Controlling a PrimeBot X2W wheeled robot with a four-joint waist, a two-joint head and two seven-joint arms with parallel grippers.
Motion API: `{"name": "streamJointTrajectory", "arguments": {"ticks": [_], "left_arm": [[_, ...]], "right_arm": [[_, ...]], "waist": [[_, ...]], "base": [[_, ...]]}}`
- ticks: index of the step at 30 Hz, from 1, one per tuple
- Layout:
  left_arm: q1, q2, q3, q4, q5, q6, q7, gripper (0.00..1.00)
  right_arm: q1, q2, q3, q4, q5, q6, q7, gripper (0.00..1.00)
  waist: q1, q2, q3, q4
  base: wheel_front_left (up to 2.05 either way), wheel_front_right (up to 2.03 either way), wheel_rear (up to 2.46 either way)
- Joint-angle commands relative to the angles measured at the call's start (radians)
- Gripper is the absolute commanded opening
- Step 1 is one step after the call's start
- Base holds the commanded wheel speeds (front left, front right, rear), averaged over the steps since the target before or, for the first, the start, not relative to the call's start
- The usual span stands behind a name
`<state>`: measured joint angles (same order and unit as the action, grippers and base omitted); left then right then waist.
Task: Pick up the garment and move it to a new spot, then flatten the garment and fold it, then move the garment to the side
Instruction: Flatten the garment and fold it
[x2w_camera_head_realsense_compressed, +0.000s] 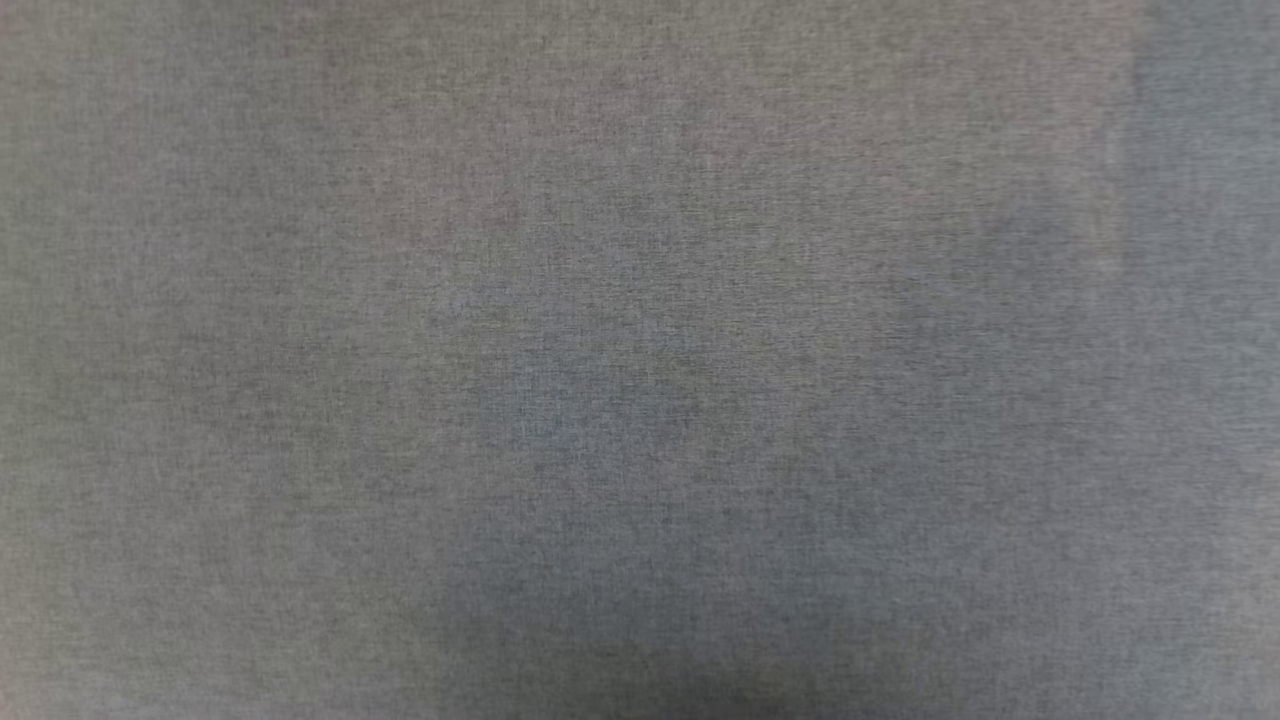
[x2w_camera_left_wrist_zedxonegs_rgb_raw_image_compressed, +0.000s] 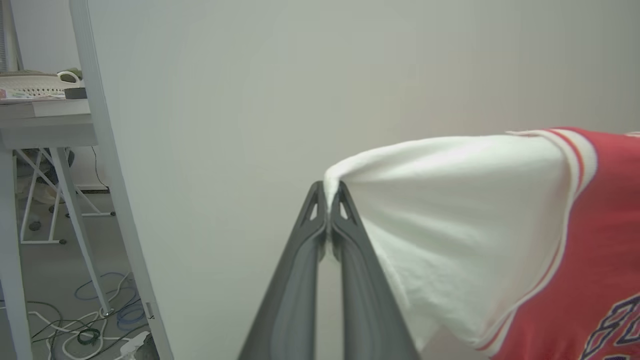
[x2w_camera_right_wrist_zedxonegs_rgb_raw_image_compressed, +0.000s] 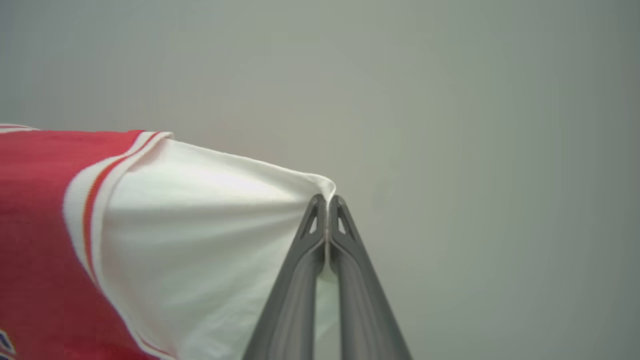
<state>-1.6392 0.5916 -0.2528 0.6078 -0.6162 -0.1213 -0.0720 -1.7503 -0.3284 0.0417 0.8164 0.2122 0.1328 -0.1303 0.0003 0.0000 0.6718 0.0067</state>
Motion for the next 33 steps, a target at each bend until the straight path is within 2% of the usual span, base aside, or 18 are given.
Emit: {"name": "streamJointTrajectory", "arguments": {"ticks": [1, 10, 18, 23, 33], "left_arm": [[0.011, -0.004, -0.004, 0.018, -0.011, -0.004, -0.019, 0.0], [0.208, -0.044, -0.088, 0.074, -0.094, -0.009, -0.111, 0.0], [0.502, -0.032, -0.14, 0.076, -0.207, -0.009, -0.154, 0.0], [0.69, -0.037, -0.152, 0.06, -0.268, -0.009, -0.17, 0.0], [1.014, -0.037, -0.162, 0.004, -0.292, 0.012, -0.184, 0.0]], "right_arm": [[0.003, -0.001, 0.005, 0.019, -0.005, -0.002, -0.018, 0.0], [0.146, 0.001, 0.061, 0.101, 0.042, -0.002, -0.082, 0.0], [0.411, -0.024, 0.168, 0.1, 0.151, -0.002, -0.102, 0.0], [0.609, -0.06, 0.242, 0.054, 0.259, -0.002, -0.096, 0.0], [0.953, -0.14, 0.348, -0.096, 0.438, -0.002, -0.057, 0.0]], "waist": [[-0.0003, 0.0, 0.017, 0.016], [-0.0003, 0.0, -0.052, 0.029], [-0.0003, 0.0, -0.199, 0.026], [-0.0003, 0.0, -0.301, 0.036], [-0.0003, 0.0, -0.448, 0.052]], "base": [[0.0, 0.0, 0.0], [0.0, 0.0, 0.0], [0.0, 0.0, 0.0], [0.0, 0.0, 0.0], [0.0, 0.0, 0.0]]}}
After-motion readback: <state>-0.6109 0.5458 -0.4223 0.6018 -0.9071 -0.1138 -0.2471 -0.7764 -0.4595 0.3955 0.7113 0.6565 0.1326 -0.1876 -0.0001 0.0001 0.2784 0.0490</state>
